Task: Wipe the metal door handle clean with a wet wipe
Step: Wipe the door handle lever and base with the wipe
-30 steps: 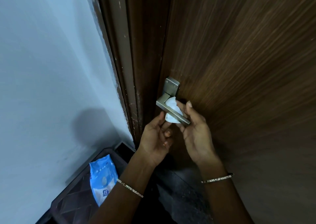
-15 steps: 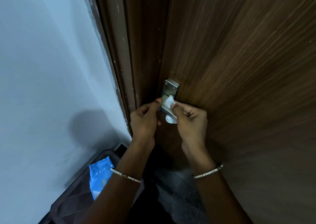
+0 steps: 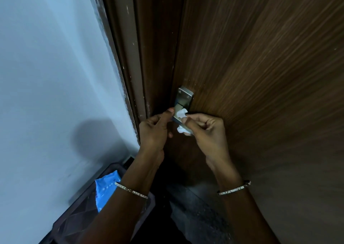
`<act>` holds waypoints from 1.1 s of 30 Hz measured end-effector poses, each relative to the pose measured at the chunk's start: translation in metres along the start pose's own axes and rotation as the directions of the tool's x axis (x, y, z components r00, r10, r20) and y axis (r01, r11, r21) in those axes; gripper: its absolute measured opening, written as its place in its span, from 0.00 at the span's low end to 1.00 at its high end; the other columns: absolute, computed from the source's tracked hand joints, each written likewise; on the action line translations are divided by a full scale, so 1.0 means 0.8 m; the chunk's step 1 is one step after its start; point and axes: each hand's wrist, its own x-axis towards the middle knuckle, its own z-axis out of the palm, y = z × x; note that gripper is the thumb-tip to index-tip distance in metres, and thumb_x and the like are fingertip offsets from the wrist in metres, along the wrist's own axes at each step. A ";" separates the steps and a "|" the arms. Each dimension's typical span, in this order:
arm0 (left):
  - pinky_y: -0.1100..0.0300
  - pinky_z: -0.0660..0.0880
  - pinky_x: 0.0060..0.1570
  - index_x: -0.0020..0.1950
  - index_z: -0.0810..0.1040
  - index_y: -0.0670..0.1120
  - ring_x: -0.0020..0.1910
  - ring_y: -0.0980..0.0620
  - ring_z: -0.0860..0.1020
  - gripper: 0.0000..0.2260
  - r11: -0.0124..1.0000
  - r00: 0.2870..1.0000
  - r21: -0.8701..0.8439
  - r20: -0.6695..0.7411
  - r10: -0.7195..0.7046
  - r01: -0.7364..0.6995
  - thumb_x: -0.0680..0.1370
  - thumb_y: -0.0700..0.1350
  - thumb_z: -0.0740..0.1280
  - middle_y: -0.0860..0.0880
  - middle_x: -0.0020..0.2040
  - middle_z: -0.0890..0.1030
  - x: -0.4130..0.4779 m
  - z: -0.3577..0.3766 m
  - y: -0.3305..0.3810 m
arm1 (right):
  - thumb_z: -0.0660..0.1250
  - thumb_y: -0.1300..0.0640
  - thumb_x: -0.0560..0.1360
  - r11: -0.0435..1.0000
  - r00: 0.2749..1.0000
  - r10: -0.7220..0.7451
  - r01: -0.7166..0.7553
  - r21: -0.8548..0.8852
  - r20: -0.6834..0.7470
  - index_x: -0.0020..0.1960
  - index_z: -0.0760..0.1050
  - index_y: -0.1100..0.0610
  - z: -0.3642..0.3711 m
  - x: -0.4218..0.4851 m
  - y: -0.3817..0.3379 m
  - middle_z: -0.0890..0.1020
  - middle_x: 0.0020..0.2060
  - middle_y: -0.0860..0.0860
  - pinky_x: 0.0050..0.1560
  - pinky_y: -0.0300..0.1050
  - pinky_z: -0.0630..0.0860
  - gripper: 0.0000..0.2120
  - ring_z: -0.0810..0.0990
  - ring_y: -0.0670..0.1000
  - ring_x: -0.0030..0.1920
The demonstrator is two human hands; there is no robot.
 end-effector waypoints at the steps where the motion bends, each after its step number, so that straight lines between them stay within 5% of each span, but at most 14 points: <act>1: 0.66 0.68 0.25 0.42 0.87 0.44 0.20 0.55 0.70 0.13 1.000 1.000 0.010 -0.003 0.003 -0.003 0.74 0.54 0.74 0.48 0.25 0.79 0.000 0.000 0.000 | 0.74 0.57 0.74 1.000 1.000 -0.023 0.022 -0.022 -0.011 0.47 0.86 0.51 -0.005 -0.002 0.005 0.89 0.40 0.48 0.40 0.38 0.82 0.04 0.88 0.48 0.43; 6: 0.59 0.69 0.35 0.40 0.87 0.46 0.23 0.54 0.71 0.14 0.999 1.000 0.037 0.025 -0.017 0.016 0.71 0.57 0.75 0.38 0.35 0.80 0.001 -0.004 0.003 | 0.70 0.49 0.76 0.996 0.998 -0.049 0.046 -0.070 -0.042 0.44 0.85 0.53 -0.022 -0.014 0.023 0.87 0.38 0.49 0.46 0.45 0.82 0.09 0.86 0.48 0.43; 12: 0.59 0.69 0.34 0.40 0.88 0.46 0.23 0.54 0.71 0.14 0.999 1.000 0.053 0.015 -0.001 0.001 0.72 0.57 0.75 0.35 0.36 0.81 0.003 -0.005 0.002 | 0.67 0.59 0.77 0.992 0.984 -0.125 0.125 -0.012 -0.123 0.34 0.76 0.49 0.005 -0.014 0.024 0.77 0.28 0.38 0.38 0.29 0.72 0.14 0.75 0.36 0.33; 16: 0.58 0.71 0.35 0.40 0.87 0.45 0.25 0.52 0.72 0.15 0.999 1.000 0.046 0.029 -0.002 0.000 0.71 0.57 0.75 0.36 0.39 0.84 0.006 -0.005 0.000 | 0.72 0.57 0.74 0.987 0.973 -0.097 0.121 0.107 -0.207 0.45 0.81 0.50 0.028 -0.019 0.021 0.82 0.35 0.41 0.44 0.36 0.79 0.03 0.82 0.39 0.41; 19: 0.62 0.72 0.28 0.40 0.87 0.45 0.25 0.53 0.74 0.15 1.000 0.999 0.020 0.036 -0.011 0.010 0.70 0.57 0.76 0.43 0.36 0.86 0.008 -0.006 -0.002 | 0.73 0.58 0.74 0.983 0.964 -0.098 0.133 0.130 -0.246 0.58 0.81 0.46 0.036 -0.020 0.023 0.87 0.44 0.48 0.49 0.43 0.84 0.14 0.87 0.48 0.48; 23: 0.59 0.73 0.34 0.40 0.87 0.46 0.26 0.52 0.75 0.15 0.998 1.000 0.057 0.025 0.004 -0.005 0.70 0.58 0.75 0.36 0.41 0.85 0.007 -0.006 -0.002 | 0.73 0.56 0.74 0.990 0.968 -0.142 0.144 -0.003 -0.207 0.51 0.86 0.51 0.021 -0.014 0.022 0.88 0.43 0.46 0.47 0.46 0.83 0.07 0.87 0.45 0.46; 26: 0.57 0.73 0.40 0.39 0.87 0.45 0.24 0.53 0.73 0.15 0.998 1.000 0.057 0.017 0.000 -0.001 0.70 0.57 0.76 0.32 0.44 0.83 0.004 -0.007 0.001 | 0.72 0.56 0.74 0.985 0.968 -0.171 0.166 -0.039 -0.186 0.49 0.86 0.48 -0.011 -0.022 0.023 0.87 0.40 0.43 0.44 0.36 0.80 0.07 0.85 0.41 0.42; 30: 0.62 0.72 0.33 0.38 0.86 0.45 0.21 0.56 0.72 0.14 0.999 1.000 0.042 0.025 -0.016 0.015 0.71 0.55 0.75 0.41 0.39 0.83 0.004 -0.008 0.001 | 0.70 0.60 0.74 0.982 0.972 -0.189 0.190 -0.005 -0.137 0.51 0.84 0.56 -0.055 -0.043 0.030 0.86 0.38 0.45 0.43 0.34 0.78 0.07 0.83 0.40 0.40; 33: 0.65 0.72 0.29 0.38 0.86 0.45 0.21 0.56 0.72 0.14 0.999 1.000 0.044 0.025 -0.016 0.015 0.71 0.56 0.75 0.45 0.36 0.84 0.006 -0.008 0.000 | 0.69 0.65 0.75 0.977 0.968 -0.213 0.209 -0.038 -0.137 0.51 0.82 0.61 -0.050 -0.047 0.026 0.86 0.41 0.53 0.46 0.43 0.80 0.06 0.84 0.46 0.44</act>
